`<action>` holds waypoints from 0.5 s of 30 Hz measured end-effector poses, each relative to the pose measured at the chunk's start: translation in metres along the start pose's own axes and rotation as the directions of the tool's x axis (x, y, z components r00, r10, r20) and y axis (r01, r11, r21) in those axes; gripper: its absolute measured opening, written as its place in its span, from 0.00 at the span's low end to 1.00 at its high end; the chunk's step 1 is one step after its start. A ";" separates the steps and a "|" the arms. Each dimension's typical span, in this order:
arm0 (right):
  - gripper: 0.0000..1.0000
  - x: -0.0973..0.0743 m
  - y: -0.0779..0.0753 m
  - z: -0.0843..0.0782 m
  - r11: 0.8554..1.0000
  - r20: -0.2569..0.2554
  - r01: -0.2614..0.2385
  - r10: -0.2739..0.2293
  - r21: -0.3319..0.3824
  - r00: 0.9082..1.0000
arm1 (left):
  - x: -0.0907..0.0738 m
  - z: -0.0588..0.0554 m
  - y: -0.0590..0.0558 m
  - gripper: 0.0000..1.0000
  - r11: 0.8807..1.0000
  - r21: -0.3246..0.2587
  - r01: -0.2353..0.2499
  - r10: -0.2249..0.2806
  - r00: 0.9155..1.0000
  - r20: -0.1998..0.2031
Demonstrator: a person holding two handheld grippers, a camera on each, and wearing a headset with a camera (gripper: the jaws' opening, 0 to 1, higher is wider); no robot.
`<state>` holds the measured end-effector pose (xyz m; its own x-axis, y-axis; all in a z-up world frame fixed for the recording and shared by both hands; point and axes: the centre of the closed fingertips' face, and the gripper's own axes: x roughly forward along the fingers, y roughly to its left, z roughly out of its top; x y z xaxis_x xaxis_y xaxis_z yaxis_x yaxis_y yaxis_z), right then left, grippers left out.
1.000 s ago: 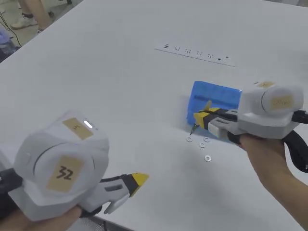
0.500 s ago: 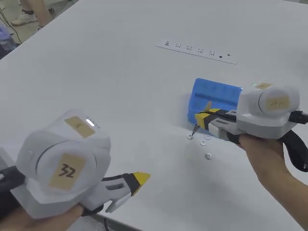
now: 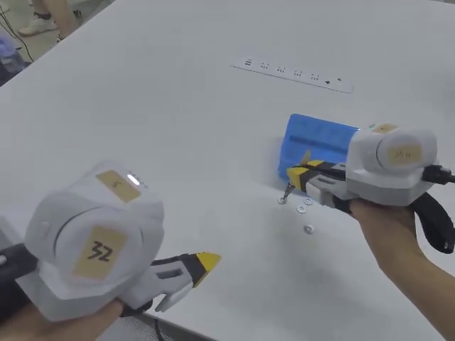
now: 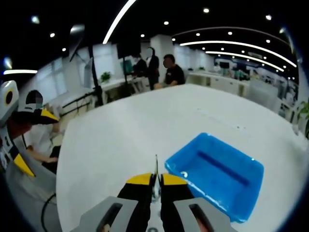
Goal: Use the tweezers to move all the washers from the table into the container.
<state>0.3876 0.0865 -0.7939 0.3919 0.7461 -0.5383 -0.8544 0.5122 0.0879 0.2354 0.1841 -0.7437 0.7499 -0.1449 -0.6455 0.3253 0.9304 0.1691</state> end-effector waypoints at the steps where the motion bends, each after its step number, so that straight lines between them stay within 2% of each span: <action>1: 0.02 0.000 -0.001 0.000 1.000 0.000 0.000 0.000 0.000 1.000 | 0.000 0.000 -0.001 0.83 1.000 0.001 0.002 -0.002 1.000 -0.001; 10: 0.02 0.002 -0.003 -0.001 1.000 -0.004 0.001 -0.001 -0.001 1.000 | 0.001 -0.002 -0.002 0.84 1.000 -0.002 0.012 -0.012 1.000 -0.010; 15: 0.02 0.003 -0.001 -0.002 1.000 -0.003 -0.001 0.001 0.001 1.000 | 0.001 -0.001 -0.003 0.84 0.999 -0.022 0.023 -0.023 1.000 0.002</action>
<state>0.3888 0.0870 -0.7972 0.3899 0.7451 -0.5411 -0.8544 0.5118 0.0892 0.2344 0.1815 -0.7455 0.7432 -0.1670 -0.6478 0.3299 0.9339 0.1377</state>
